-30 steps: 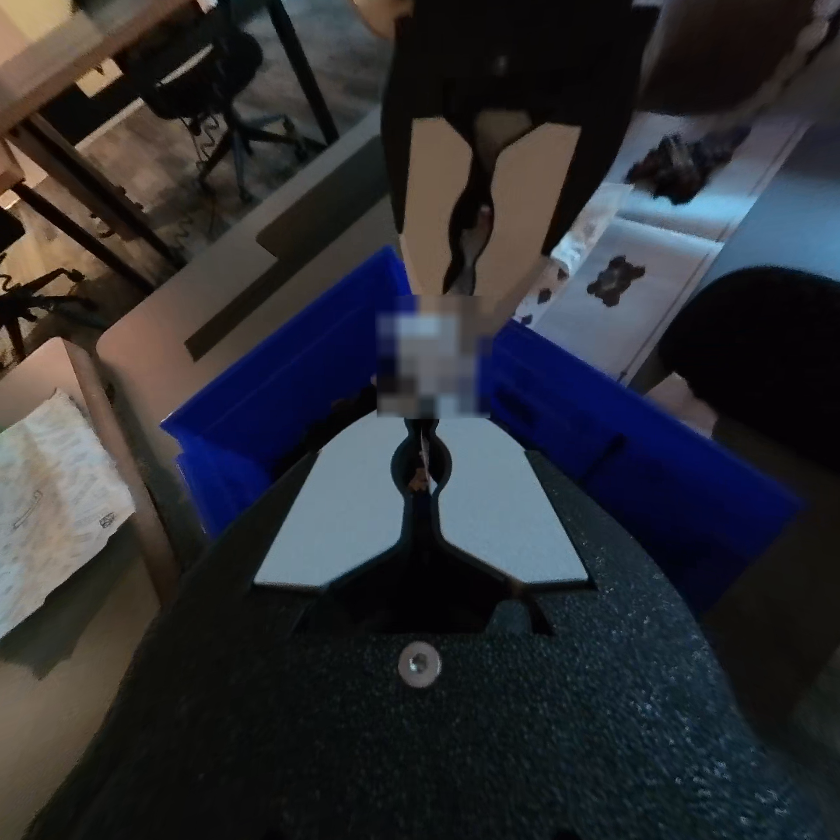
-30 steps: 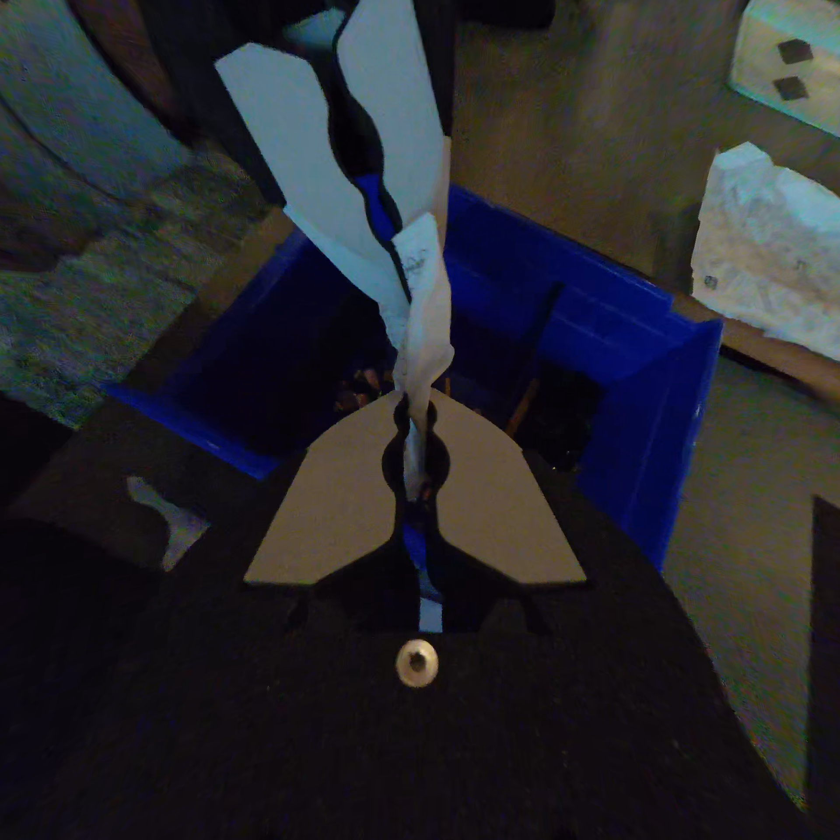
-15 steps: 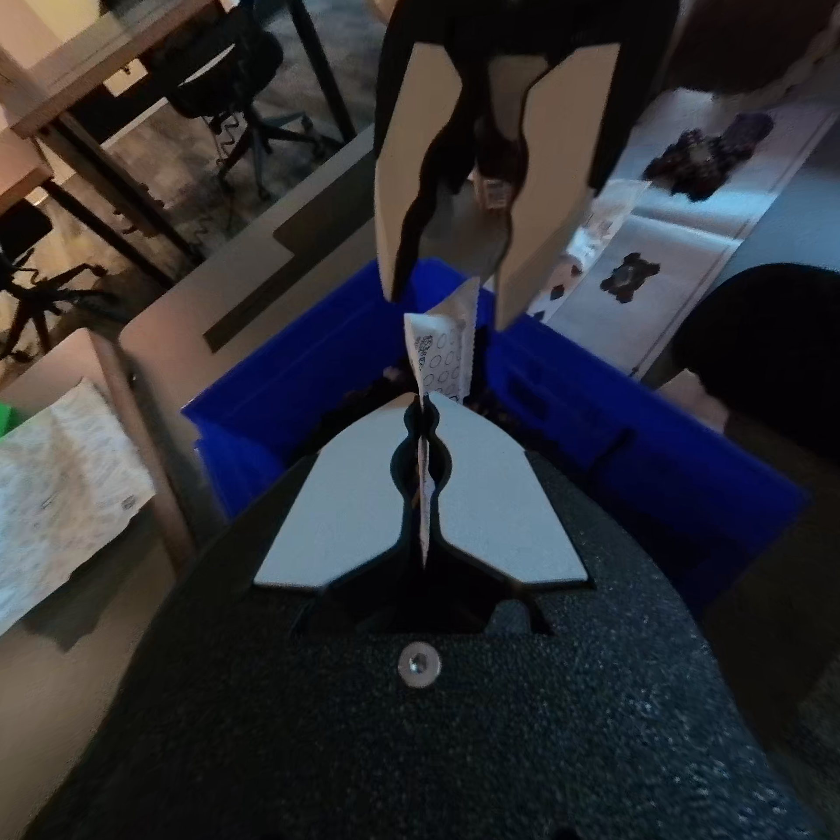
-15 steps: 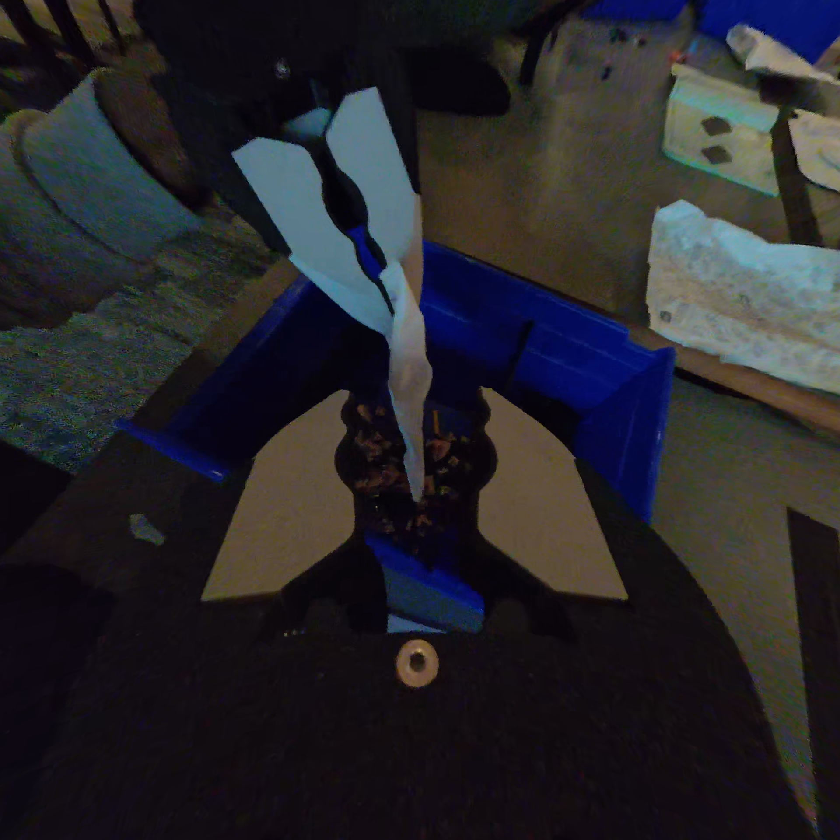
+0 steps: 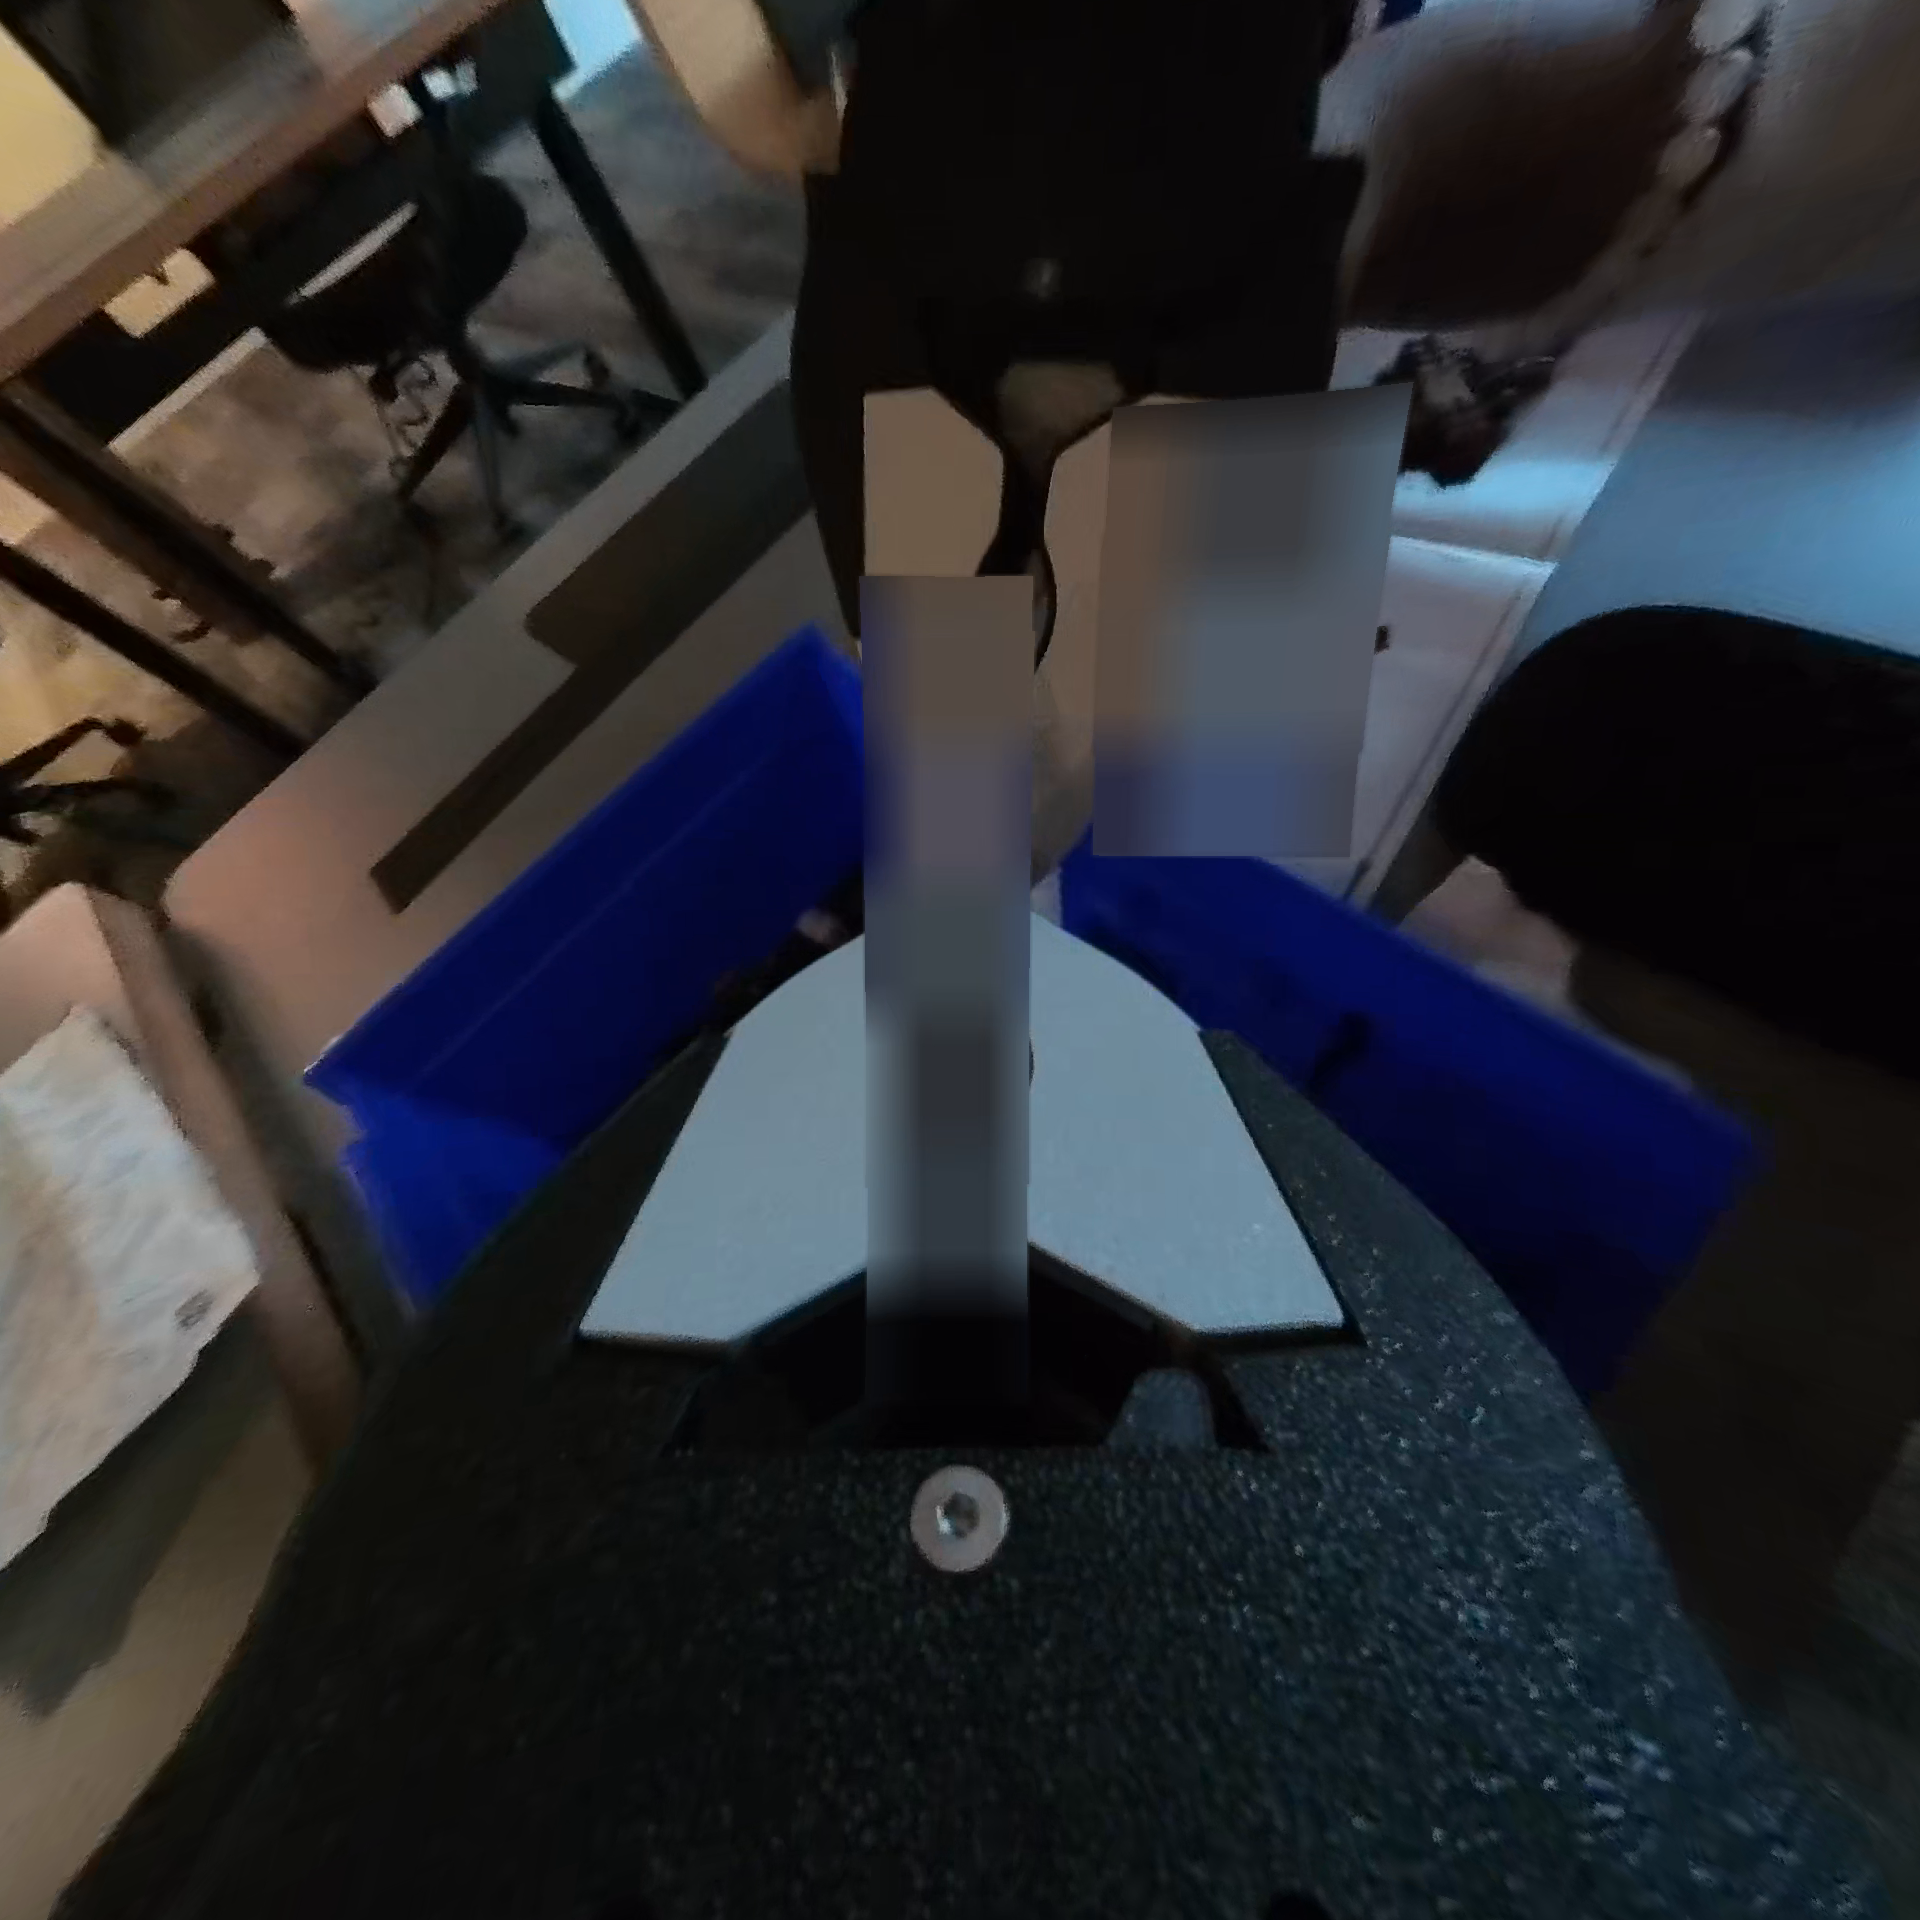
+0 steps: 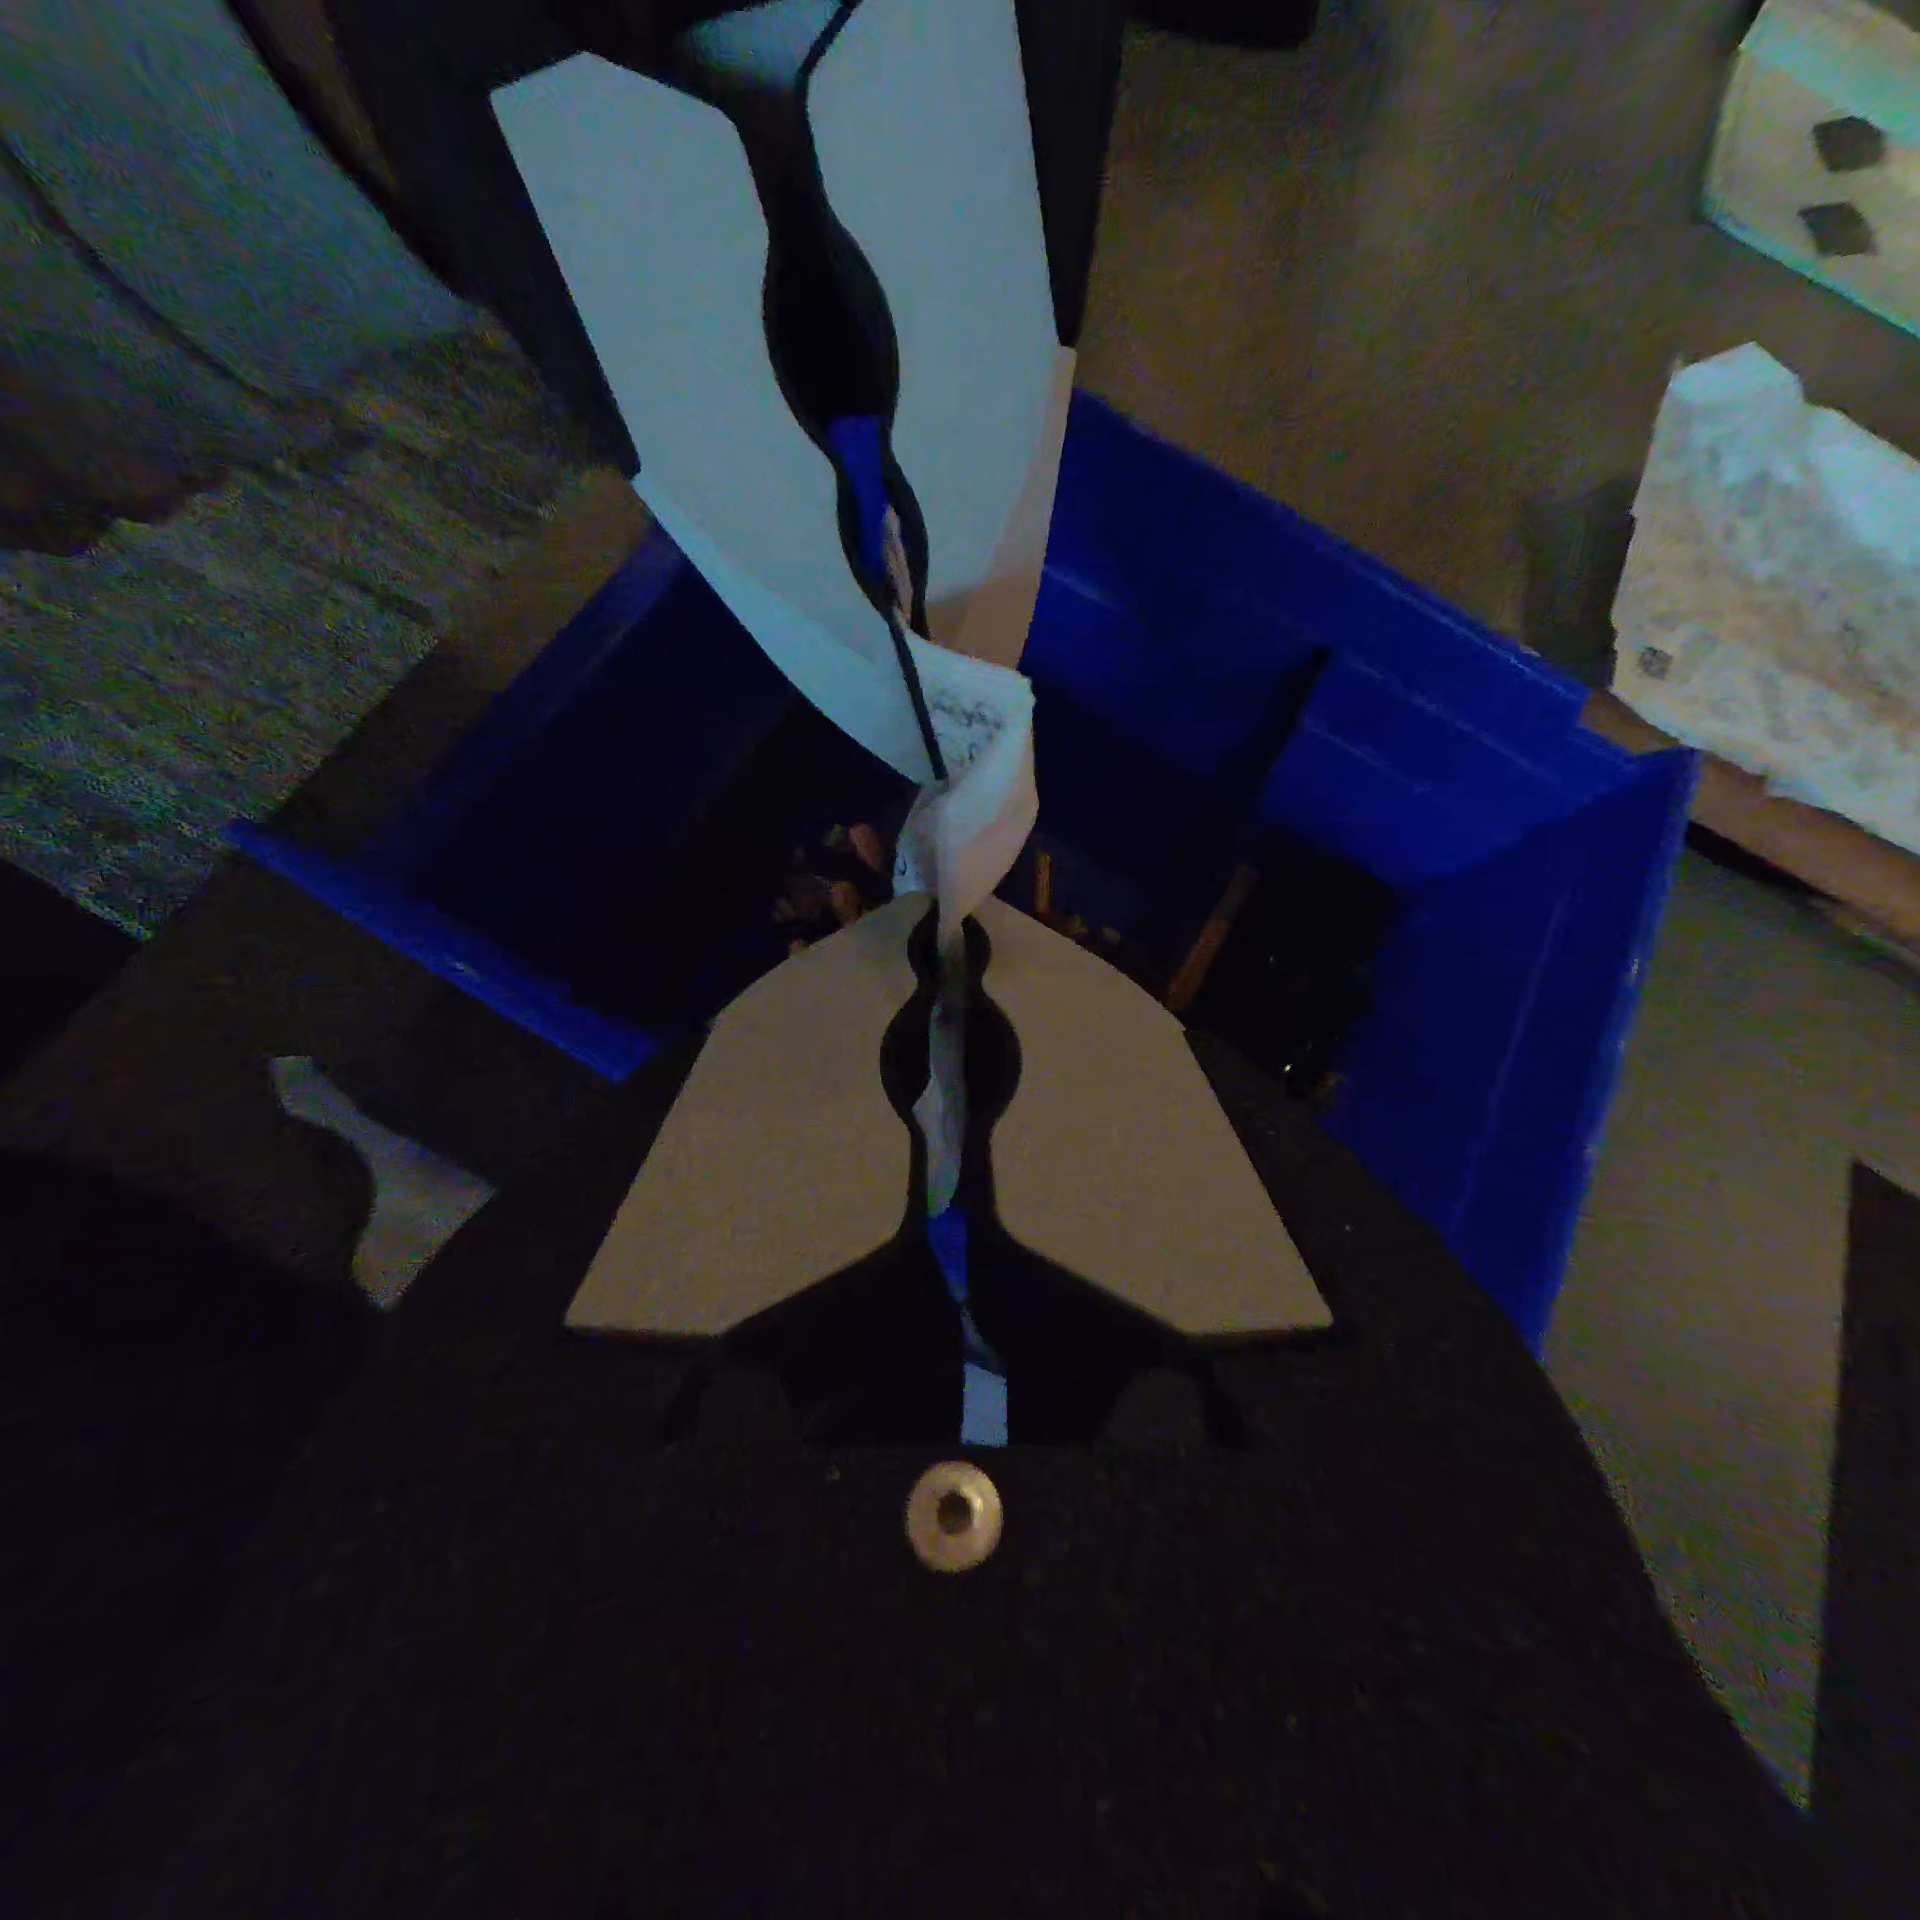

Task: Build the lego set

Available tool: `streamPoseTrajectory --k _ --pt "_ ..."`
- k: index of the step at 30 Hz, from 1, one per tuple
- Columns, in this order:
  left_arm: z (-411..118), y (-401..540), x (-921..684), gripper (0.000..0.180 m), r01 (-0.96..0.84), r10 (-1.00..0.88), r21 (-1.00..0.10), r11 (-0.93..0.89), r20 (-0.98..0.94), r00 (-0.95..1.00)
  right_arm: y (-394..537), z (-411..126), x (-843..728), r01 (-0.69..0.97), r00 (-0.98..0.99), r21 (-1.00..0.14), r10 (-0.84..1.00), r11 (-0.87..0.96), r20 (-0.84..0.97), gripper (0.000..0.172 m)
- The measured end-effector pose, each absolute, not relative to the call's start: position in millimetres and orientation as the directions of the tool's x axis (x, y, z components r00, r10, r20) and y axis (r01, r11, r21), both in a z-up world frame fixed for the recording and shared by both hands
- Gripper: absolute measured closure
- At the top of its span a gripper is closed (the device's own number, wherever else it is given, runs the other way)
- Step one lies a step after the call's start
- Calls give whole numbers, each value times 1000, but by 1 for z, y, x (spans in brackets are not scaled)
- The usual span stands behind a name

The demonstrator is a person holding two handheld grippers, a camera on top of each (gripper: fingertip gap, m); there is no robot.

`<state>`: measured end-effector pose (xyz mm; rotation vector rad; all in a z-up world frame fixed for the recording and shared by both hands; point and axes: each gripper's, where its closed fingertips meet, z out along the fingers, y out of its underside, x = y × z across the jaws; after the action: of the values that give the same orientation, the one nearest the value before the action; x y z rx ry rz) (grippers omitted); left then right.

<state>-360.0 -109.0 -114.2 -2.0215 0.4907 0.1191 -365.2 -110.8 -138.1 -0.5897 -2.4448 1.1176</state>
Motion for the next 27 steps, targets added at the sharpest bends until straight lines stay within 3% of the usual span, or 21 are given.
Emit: streamPoseTrajectory --k 2,4,5,7,10,12,17,20,22,24,27 --pt "-115 -111 -360 180 -359 -285 -837 -412 -256 924 -110 -136 -366 212 -832 -806 534 553 148 165" --pt "-114 -115 -368 180 -324 -247 -845 -424 -237 940 -106 -130 -362 243 -822 -839 563 487 89 129" --pt "-113 -117 -374 180 -311 -212 -853 -419 -241 947 -103 -130 -360 255 -823 -843 564 473 68 120" --pt "-100 -119 -375 180 -246 -180 -910 -334 -195 964 -98 -129 -359 231 -827 -858 558 458 75 126" --pt "-80 -119 -371 180 -132 -170 -973 -187 -100 980 -98 -110 -362 133 -809 -894 568 428 152 172" --pt "-75 -120 -370 180 -111 -162 -983 -144 -87 983 -100 -102 -359 140 -820 -906 560 399 120 172" --pt "-67 -133 -385 173 -94 -49 -986 -139 -88 995 -91 -83 -352 304 -815 -941 552 148 -177 172" --pt "-65 -145 -395 157 -136 49 -975 -179 -146 988 -75 -70 -348 338 -785 -941 553 5 -279 172" --pt "-68 -145 -394 131 -235 84 -943 -237 -261 962 -70 -68 -343 375 -764 -927 554 -36 -330 172" --pt "-66 -139 -390 117 -419 106 -864 -281 -462 881 -65 -70 -336 440 -733 -894 544 -78 -408 172" --pt "-59 -127 -379 117 -724 105 -607 -328 -785 611 -56 -70 -324 532 -679 -834 514 -147 -524 172"
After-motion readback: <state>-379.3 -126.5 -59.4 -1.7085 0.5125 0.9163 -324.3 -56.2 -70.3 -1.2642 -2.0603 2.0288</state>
